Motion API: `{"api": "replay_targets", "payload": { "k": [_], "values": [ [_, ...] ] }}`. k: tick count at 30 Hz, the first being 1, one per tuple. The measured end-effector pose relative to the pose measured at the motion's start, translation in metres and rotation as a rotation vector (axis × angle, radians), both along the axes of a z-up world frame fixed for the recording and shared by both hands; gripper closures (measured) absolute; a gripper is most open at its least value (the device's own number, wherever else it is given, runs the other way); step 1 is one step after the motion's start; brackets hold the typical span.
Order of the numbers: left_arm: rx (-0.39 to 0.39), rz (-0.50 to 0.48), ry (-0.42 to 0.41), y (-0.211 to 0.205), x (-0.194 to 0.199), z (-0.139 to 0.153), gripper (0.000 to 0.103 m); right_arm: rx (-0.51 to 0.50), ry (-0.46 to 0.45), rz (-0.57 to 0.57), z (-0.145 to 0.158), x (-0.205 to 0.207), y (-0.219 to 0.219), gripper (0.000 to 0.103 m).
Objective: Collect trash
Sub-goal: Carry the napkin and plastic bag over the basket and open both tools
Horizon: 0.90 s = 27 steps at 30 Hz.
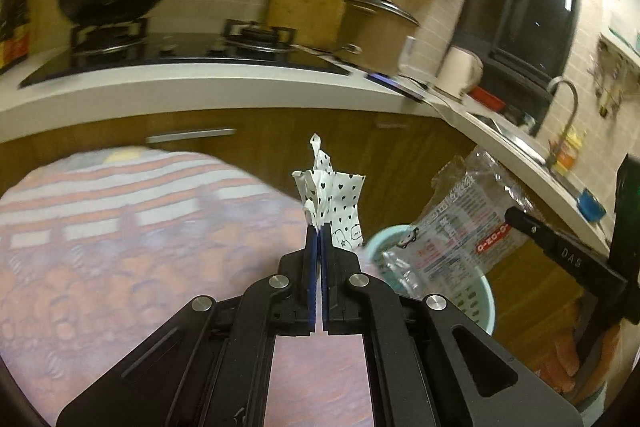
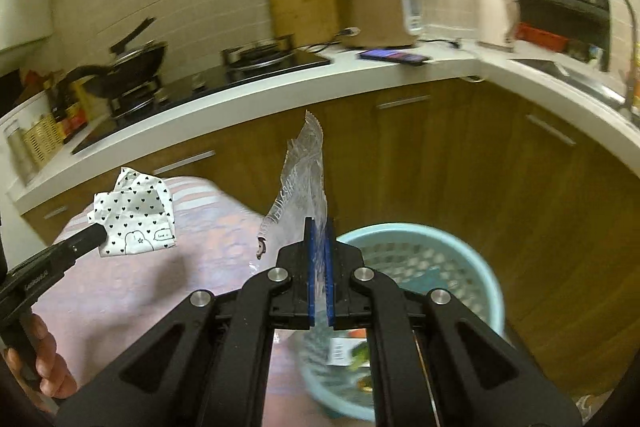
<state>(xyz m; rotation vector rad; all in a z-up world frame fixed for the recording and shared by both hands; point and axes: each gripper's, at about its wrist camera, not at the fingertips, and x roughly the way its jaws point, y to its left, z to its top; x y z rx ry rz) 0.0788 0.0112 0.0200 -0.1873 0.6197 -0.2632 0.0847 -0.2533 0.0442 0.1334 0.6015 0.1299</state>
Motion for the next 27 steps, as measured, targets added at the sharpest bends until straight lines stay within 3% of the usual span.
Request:
{"api": "replay_targets", "payload": {
  "k": [12, 23, 24, 26, 27],
  "values": [
    [0.034, -0.172, 0.02, -0.11, 0.033, -0.02, 0.103, -0.045, 0.029, -0.107, -0.022, 0.002, -0.068, 0.101],
    [0.047, -0.221, 0.112, -0.141, 0.053, -0.059, 0.101, -0.042, 0.146, -0.115, -0.064, 0.019, -0.081, 0.099],
    [0.043, -0.227, 0.131, -0.142, 0.055, -0.064, 0.096, -0.038, 0.171, -0.107, -0.07, 0.023, -0.081, 0.095],
    [0.034, -0.228, 0.165, -0.141, 0.06, -0.072, 0.071, -0.033, 0.217, -0.105, -0.082, 0.03, -0.081, 0.072],
    [0.035, -0.218, 0.166, -0.14, 0.061, -0.074, 0.064, -0.034, 0.228, -0.116, -0.088, 0.031, -0.082, 0.051]
  ]
}}
